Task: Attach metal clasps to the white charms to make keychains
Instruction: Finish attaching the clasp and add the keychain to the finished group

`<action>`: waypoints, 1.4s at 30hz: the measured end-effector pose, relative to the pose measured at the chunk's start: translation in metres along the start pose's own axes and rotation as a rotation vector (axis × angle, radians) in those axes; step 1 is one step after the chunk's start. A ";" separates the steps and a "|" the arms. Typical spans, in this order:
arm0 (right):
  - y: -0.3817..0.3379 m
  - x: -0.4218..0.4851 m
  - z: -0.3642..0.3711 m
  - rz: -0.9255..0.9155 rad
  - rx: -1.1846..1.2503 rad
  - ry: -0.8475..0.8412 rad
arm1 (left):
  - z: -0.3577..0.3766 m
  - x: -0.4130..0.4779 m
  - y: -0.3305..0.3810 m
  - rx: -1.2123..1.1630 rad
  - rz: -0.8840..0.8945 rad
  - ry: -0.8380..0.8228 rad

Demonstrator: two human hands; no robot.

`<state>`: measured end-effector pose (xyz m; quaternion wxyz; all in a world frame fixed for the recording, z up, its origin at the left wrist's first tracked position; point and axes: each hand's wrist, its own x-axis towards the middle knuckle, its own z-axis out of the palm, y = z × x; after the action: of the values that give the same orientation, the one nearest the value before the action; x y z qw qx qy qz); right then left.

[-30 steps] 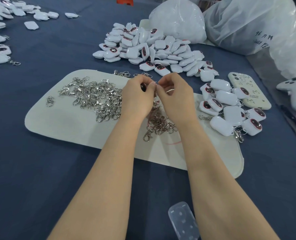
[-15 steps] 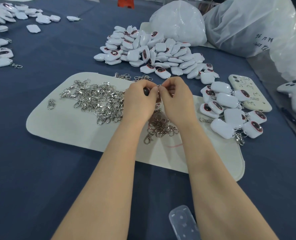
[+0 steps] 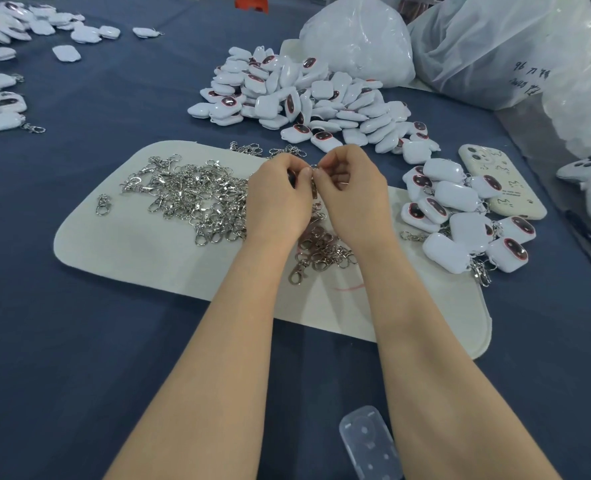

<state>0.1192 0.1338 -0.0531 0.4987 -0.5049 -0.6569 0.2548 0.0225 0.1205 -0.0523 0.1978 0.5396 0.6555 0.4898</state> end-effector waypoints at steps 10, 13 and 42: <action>0.000 0.001 0.002 0.027 -0.015 -0.021 | 0.000 0.000 0.001 0.032 0.031 0.041; 0.001 0.000 0.004 0.066 0.018 -0.070 | -0.001 0.001 0.001 0.017 0.031 0.037; -0.001 -0.002 -0.003 -0.028 -0.071 -0.007 | -0.004 0.002 0.003 -0.392 -0.149 -0.114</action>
<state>0.1211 0.1310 -0.0522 0.4815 -0.5120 -0.6745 0.2260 0.0197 0.1208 -0.0475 0.3713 0.4678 0.5735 0.5607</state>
